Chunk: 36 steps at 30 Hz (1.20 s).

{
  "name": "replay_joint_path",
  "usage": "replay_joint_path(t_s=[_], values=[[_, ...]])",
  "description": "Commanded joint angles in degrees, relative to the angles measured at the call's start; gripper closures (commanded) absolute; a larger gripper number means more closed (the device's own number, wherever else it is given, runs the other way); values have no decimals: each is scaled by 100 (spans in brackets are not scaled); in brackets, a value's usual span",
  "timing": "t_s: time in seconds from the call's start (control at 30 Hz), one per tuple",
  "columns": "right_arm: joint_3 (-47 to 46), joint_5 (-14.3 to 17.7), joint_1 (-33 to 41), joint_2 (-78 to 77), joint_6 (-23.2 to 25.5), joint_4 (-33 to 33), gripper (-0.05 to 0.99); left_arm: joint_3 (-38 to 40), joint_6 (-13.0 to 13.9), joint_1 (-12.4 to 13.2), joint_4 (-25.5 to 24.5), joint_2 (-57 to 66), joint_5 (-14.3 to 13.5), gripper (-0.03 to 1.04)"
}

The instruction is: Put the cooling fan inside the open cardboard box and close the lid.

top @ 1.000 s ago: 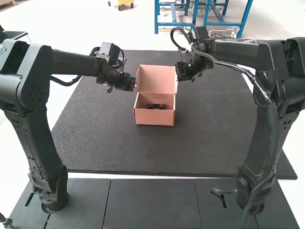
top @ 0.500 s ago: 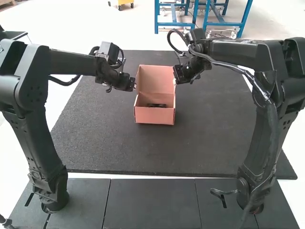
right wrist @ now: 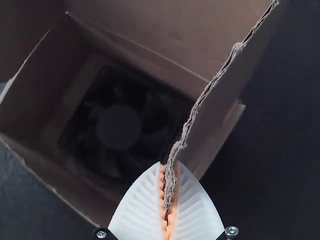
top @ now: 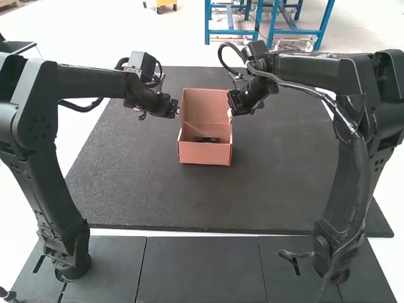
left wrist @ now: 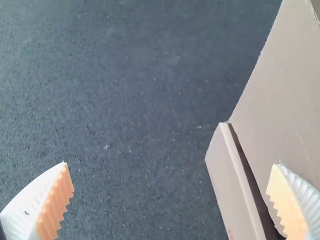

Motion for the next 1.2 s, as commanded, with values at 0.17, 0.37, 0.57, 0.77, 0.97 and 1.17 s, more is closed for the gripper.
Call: replay_joint_path(t_s=[0.17, 0.37, 0.57, 0.77, 0.97, 1.17], values=[[19, -165, 125, -83, -55, -244, 96, -3, 55, -186, -77, -402, 94, 10], [28, -218, 160, -100, -99, -446, 96, -12, 63, -177, -139, -463, 94, 10], [-60, -227, 213, -162, -117, -569, 96, -12, 63, -186, -235, -543, 94, 10], [-156, -209, 221, -179, -152, -683, 96, -12, 72, -186, -270, -604, 94, 10], [-209, -209, 230, -179, -293, -973, 96, -12, 72, -186, -323, -674, 94, 10], [-244, -201, 239, -215, -284, -947, 95, -12, 81, -160, -385, -780, 77, 10]])
